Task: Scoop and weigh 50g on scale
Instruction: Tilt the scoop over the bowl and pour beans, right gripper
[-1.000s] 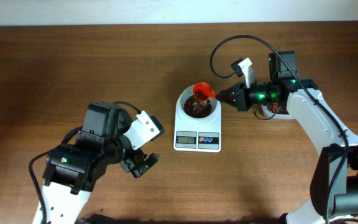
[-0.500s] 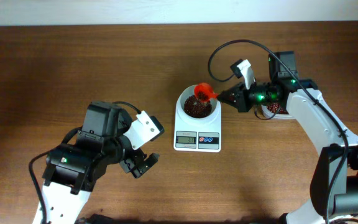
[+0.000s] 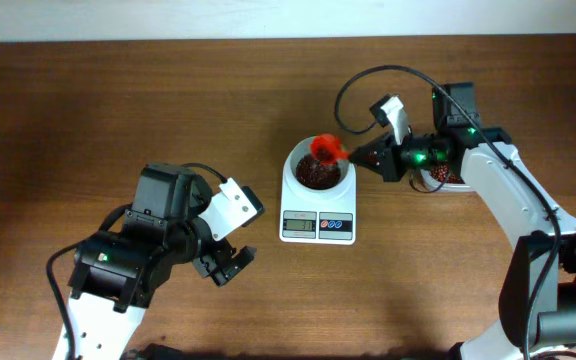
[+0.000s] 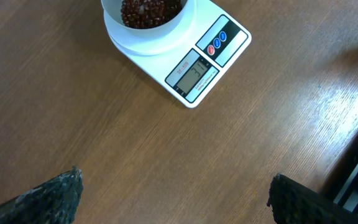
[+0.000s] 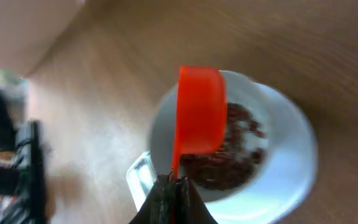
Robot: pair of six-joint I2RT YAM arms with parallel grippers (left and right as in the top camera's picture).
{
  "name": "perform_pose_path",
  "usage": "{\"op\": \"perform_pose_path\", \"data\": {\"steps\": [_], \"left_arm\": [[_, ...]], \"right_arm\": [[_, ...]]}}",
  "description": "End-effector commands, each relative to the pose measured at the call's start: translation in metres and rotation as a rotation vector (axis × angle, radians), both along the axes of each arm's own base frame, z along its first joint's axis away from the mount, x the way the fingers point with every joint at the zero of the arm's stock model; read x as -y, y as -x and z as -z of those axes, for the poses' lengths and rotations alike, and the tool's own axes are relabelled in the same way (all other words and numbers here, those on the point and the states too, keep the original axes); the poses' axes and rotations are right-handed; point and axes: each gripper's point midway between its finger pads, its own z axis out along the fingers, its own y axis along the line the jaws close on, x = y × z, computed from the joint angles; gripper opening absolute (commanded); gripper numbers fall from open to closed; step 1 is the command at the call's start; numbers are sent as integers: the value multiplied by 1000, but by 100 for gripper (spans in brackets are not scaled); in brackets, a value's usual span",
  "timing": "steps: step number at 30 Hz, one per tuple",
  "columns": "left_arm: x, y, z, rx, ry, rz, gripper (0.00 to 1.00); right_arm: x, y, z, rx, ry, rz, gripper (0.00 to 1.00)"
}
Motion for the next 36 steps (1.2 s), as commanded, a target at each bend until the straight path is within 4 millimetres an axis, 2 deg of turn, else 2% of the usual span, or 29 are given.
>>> {"op": "perform_pose_path", "data": {"steps": [1, 2, 3, 4, 6, 8, 10, 12, 13, 14, 15, 16, 17, 19, 21, 23, 25, 26, 27, 30, 32, 34, 36], "left_arm": [[2, 0, -3, 11, 11, 16, 99], [2, 0, -4, 11, 11, 16, 99], [2, 0, -4, 11, 11, 16, 99], [2, 0, -4, 11, 11, 16, 99], [2, 0, -3, 11, 11, 16, 99], [2, 0, -4, 11, 11, 16, 99], [2, 0, -4, 11, 11, 16, 99], [2, 0, -4, 11, 11, 16, 99], [2, 0, -3, 11, 11, 16, 99], [2, 0, -4, 11, 11, 16, 99], [2, 0, -4, 11, 11, 16, 99], [2, 0, -3, 11, 11, 16, 99], [2, 0, -3, 11, 11, 16, 99], [2, 0, -3, 11, 11, 16, 99], [2, 0, -4, 11, 11, 16, 99], [2, 0, -4, 11, 11, 16, 99], [2, 0, -4, 11, 11, 16, 99], [2, 0, -3, 11, 11, 16, 99], [2, 0, -3, 11, 11, 16, 99], [2, 0, -3, 11, 11, 16, 99], [2, 0, -4, 11, 11, 16, 99], [2, 0, -4, 11, 11, 16, 99], [2, 0, -4, 11, 11, 16, 99]], "right_arm": [[4, -9, 6, 36, 71, 19, 4], [0, -4, 1, 26, 35, -3, 4], [-10, 9, -15, 87, -61, -104, 4], [-11, 10, -17, 114, -72, -126, 4], [4, -8, 3, 54, 64, 9, 4], [-7, 4, -14, 103, -9, -74, 4], [3, -11, -1, 104, 124, 20, 4], [-9, 4, -15, 160, 76, -75, 4], [-8, 1, -15, 179, 115, -59, 4], [3, -12, -7, 152, 199, 42, 4], [0, -9, -14, 158, 175, 29, 4], [-7, 0, -28, 190, 116, -24, 4], [-6, -2, -33, 214, 131, -14, 4], [10, -14, -24, 209, 241, 78, 4], [-3, -3, -31, 204, 203, 36, 4], [-1, -9, -24, 235, 303, 69, 4], [-12, -2, -30, 240, 265, 32, 4], [-13, -1, -32, 253, 272, 30, 4], [-5, -7, -28, 259, 314, 57, 4], [-14, 3, -38, 247, 250, 28, 4], [-4, -4, -31, 240, 310, 75, 4], [-18, 11, -44, 230, 215, 9, 4], [-4, -1, -34, 238, 306, 76, 4]]}}
